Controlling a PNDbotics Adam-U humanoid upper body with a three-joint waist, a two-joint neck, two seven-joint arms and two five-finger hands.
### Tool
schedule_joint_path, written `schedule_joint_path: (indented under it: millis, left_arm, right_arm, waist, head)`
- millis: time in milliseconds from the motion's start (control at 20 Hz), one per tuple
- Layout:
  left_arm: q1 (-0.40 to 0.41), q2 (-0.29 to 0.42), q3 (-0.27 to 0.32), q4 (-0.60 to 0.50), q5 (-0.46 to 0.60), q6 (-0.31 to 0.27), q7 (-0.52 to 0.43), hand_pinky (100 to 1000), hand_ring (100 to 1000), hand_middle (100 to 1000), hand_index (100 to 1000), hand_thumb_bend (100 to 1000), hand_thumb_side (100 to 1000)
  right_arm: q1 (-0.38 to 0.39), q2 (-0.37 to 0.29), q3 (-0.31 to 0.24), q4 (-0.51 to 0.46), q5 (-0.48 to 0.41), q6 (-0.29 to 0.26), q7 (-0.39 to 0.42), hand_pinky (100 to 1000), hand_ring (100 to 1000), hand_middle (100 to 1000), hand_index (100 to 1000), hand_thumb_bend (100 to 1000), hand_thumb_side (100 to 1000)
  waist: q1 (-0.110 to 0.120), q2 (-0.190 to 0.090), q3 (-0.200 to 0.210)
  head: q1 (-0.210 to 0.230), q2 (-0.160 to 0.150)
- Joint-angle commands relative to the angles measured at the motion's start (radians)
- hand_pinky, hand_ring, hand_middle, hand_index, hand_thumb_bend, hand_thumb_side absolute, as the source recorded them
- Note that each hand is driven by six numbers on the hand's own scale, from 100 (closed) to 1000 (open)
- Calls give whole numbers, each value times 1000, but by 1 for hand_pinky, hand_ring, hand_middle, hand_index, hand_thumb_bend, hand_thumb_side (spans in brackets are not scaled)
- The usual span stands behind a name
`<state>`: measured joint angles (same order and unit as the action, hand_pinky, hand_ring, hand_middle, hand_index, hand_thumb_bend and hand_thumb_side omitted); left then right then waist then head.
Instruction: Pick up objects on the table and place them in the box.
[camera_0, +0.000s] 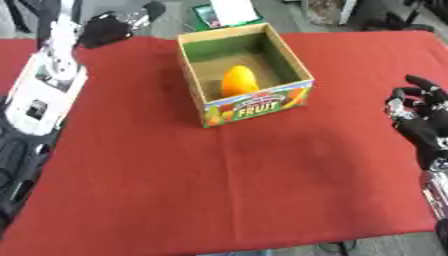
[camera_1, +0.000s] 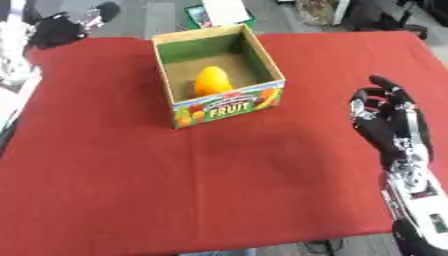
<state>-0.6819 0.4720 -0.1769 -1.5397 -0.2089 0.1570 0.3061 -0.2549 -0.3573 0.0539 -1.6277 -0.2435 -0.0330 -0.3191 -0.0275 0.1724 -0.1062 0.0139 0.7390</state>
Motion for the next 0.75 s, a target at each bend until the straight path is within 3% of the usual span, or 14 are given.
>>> schedule_joint_path:
  millis: [50,350,750]
  left_arm:
    - [60,44,38,-91,83,0,45,693,723,627,678,806,453]
    - [227,17,87,-172,134,2,116,685,713,615,669,779,416]
    - [326,-36,121,-197,145,-14,175,683,709,609,667,766,402]
  right_arm:
    - [-11,-30,-14,-14,0,-1,-6,635,617,615,808,100,100]
    - [-13,-33,-19,-17,1,-3,-11,635,617,615,808,100,100]
    - [-12,-34,-23,-19,1,-4,-16,635,619,615,808,100,100]
  waist:
    - [1,-15,6]
    - [-1,-10,34]
    - [-1,-5,52]
  head:
    - [1,8]
    - [21,8]
    - [43,5]
